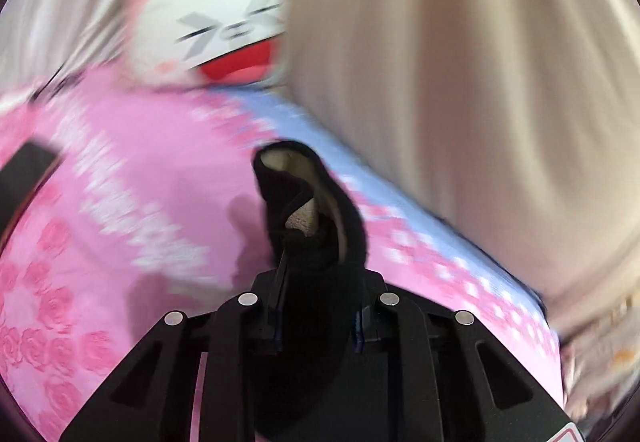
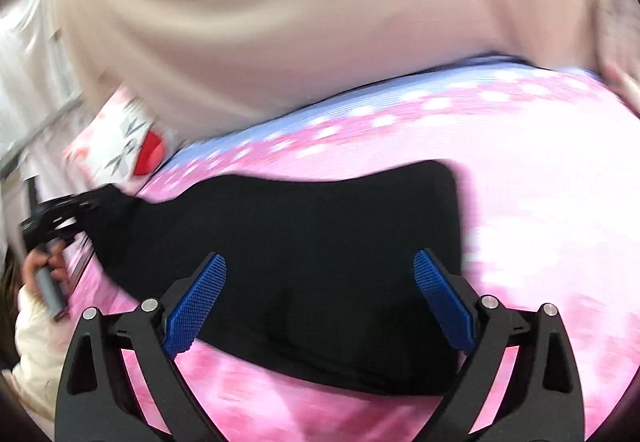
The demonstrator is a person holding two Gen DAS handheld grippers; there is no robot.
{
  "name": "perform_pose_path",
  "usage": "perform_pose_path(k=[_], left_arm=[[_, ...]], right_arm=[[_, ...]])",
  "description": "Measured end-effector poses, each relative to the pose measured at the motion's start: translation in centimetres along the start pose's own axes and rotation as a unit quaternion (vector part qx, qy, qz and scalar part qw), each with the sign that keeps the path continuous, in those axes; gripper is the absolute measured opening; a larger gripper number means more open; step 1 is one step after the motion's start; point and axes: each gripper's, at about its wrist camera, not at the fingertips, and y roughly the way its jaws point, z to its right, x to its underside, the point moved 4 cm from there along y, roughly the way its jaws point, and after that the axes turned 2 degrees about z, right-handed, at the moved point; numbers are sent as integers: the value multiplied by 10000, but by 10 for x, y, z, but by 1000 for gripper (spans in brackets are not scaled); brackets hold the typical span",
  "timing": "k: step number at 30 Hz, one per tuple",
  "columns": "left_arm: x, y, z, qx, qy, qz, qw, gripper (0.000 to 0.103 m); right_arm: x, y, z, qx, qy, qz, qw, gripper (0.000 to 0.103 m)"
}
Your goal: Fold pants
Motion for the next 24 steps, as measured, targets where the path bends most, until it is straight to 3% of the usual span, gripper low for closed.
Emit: perform_pose_path(k=[2, 6, 12, 16, 24], left_arm=[[3, -7, 46, 277, 433, 74, 9987, 19], [34, -15, 156, 969, 1419, -14, 9851, 19], [118, -9, 273, 1712, 2273, -528, 9572, 19], [179, -2, 311, 1844, 2586, -994, 9430, 19], [259, 9, 329, 1525, 3222, -1438, 9232, 23]], right_arm=[[-5, -16, 32, 297, 242, 178, 9991, 93], [-15, -39, 80, 473, 739, 562, 9946, 93], [-12, -44, 126, -424, 1962, 756, 9767, 93], [-13, -45, 134, -721, 2221, 803, 9690, 94], [-17, -41, 114, -729, 1829, 683, 9780, 94]])
